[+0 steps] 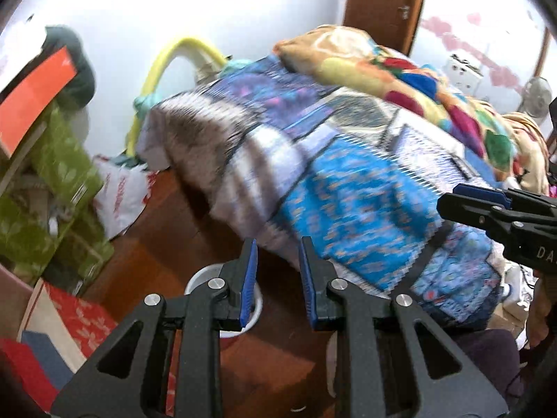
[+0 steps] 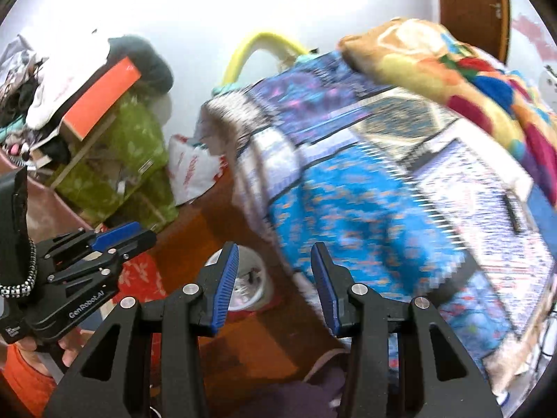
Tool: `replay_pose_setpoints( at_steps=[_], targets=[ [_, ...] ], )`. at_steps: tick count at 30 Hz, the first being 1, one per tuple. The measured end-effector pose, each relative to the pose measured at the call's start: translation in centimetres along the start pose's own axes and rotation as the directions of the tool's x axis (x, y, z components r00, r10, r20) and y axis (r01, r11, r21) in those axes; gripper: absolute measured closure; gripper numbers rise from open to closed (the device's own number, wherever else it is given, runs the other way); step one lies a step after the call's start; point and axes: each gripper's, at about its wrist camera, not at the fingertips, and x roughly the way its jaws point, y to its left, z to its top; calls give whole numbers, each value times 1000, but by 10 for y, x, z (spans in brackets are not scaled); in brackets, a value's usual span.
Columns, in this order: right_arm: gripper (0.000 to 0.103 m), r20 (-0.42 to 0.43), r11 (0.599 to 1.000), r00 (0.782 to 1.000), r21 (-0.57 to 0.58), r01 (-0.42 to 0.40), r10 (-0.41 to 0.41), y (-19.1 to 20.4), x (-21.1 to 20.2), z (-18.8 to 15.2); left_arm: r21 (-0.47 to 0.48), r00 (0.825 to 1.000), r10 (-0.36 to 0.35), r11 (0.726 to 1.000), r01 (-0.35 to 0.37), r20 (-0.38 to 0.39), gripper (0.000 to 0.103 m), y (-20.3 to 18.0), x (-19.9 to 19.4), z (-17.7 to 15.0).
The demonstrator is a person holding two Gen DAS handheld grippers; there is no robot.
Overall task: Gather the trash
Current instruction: 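Move both tools back over the bed toward the remaining items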
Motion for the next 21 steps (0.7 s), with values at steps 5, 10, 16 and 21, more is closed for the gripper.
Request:
replay_pose_setpoints(
  at_steps=[5,10,16,21],
  targets=[
    [63,57,997,996,50,58,-61,-48,-41,-2,51,997,-69,996,68,17,78,-49,-2,18],
    [63,83,985,984,80,154,-160,-96,-69,-5,105,991,-129,987,125,35,76,-98,4,38],
    [63,97,961,965,162,226,-243,-152,-92,-14,151,986,-160,976,154,35,73,-152,26,62],
    [63,89,940,954,215,263,-287,-194,-102,-22,163,982,-186,969,185,-5,73,-190,56,76]
  ],
)
